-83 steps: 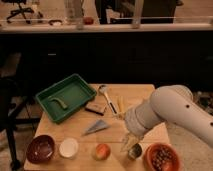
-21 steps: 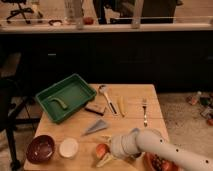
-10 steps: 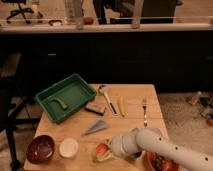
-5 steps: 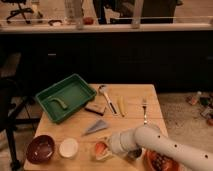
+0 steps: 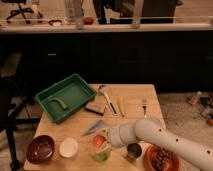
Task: Place apple in table surface
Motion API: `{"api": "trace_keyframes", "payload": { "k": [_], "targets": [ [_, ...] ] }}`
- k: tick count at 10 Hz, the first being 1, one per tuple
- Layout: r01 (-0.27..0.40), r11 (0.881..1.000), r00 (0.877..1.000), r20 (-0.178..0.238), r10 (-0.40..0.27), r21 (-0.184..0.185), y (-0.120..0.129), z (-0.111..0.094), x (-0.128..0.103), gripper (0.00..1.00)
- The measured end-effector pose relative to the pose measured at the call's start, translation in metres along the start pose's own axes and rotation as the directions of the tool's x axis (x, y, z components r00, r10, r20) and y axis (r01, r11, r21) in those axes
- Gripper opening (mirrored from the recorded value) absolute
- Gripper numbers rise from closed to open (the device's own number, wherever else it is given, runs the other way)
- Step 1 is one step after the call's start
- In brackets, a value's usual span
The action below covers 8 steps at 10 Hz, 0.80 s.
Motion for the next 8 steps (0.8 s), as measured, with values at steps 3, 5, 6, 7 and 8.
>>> {"api": "trace_keyframes", "payload": {
  "k": [3, 5, 6, 7, 8],
  "targets": [
    [0.012, 1.000, 1.000, 0.004, -0.012, 0.023, -0.024, -0.008, -0.004, 0.00],
    [0.000, 0.999, 1.000, -0.006, 0.000, 0.034, -0.041, -0.009, 0.004, 0.00],
    [-0.010, 0.999, 1.000, -0.014, 0.011, 0.042, -0.050, -0.010, 0.009, 0.00],
    [-0.017, 0.999, 1.000, -0.020, 0.018, 0.049, -0.056, -0.012, 0.012, 0.00],
    [-0.024, 0.998, 0.999, -0.029, 0.025, 0.060, -0.063, -0.015, 0.016, 0.00]
  ]
}}
